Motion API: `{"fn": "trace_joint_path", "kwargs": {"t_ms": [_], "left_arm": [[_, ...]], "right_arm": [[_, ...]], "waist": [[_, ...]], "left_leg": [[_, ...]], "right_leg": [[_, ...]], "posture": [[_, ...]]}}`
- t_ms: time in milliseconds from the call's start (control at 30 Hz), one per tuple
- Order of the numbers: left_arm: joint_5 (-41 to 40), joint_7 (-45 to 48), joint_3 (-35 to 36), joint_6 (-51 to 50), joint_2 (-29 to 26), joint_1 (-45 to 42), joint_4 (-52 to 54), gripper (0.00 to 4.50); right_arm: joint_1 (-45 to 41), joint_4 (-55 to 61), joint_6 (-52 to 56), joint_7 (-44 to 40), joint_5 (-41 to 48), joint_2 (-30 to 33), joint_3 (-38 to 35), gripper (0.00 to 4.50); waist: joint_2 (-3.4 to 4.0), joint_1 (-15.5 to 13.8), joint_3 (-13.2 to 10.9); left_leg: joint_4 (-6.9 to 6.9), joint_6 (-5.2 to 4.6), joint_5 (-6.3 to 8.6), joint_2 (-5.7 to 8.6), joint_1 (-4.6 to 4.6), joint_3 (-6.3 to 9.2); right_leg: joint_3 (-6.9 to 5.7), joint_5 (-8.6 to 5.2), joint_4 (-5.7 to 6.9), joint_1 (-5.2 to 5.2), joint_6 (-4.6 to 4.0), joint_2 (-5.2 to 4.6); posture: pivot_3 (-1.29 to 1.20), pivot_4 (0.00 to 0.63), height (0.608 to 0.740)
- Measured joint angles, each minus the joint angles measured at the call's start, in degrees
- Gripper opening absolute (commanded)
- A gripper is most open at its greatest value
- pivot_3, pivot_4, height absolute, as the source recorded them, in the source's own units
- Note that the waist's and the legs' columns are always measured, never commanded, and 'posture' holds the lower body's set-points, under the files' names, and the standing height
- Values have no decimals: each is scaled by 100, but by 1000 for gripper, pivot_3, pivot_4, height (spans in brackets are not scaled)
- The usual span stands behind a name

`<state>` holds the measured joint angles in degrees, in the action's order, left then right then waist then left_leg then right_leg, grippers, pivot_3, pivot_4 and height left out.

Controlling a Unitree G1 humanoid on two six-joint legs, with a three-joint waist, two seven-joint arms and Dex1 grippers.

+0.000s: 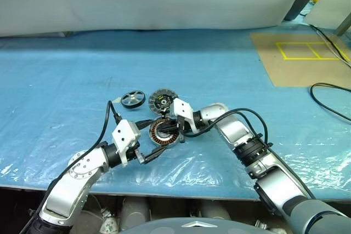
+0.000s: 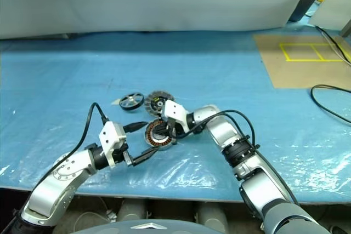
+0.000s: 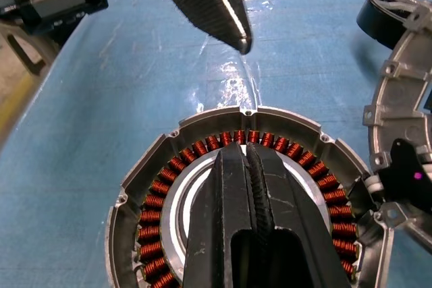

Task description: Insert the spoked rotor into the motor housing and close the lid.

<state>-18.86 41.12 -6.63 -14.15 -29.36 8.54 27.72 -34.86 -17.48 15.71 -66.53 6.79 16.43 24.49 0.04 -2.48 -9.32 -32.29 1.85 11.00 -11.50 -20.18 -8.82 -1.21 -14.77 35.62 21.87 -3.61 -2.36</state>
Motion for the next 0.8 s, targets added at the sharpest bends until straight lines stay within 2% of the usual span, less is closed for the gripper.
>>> {"fn": "trace_joint_path", "kwargs": {"t_ms": [200,333,533,800], "left_arm": [[-33,35,77,-2,-65,-8,1,4500],[-47,76,193,-3,-104,-109,1,4500],[-40,85,185,-4,-79,-53,1,4500],[-34,44,157,-11,-52,-16,4,4500]], "right_arm": [[12,172,-44,-246,338,-16,-327,35],[11,248,-230,-336,329,-13,-332,35],[64,29,-743,-239,-256,128,102,35],[23,-204,-1123,-47,-447,107,138,35]], "waist": [[0,5,0],[0,8,0],[0,9,0],[2,0,1]], "left_leg": [[-3,21,-15,0,-94,1],[3,22,-14,-2,-99,3],[-2,22,-14,-1,-94,1],[-2,-1,0,0,1,-1]], "right_leg": [[-4,6,5,79,1,5],[-9,14,6,86,15,6],[-9,4,4,80,-2,3],[-2,0,1,-3,-1,-1]], "posture": [[0,150,740],[0,150,740],[0,150,740],[0,150,740]]}}
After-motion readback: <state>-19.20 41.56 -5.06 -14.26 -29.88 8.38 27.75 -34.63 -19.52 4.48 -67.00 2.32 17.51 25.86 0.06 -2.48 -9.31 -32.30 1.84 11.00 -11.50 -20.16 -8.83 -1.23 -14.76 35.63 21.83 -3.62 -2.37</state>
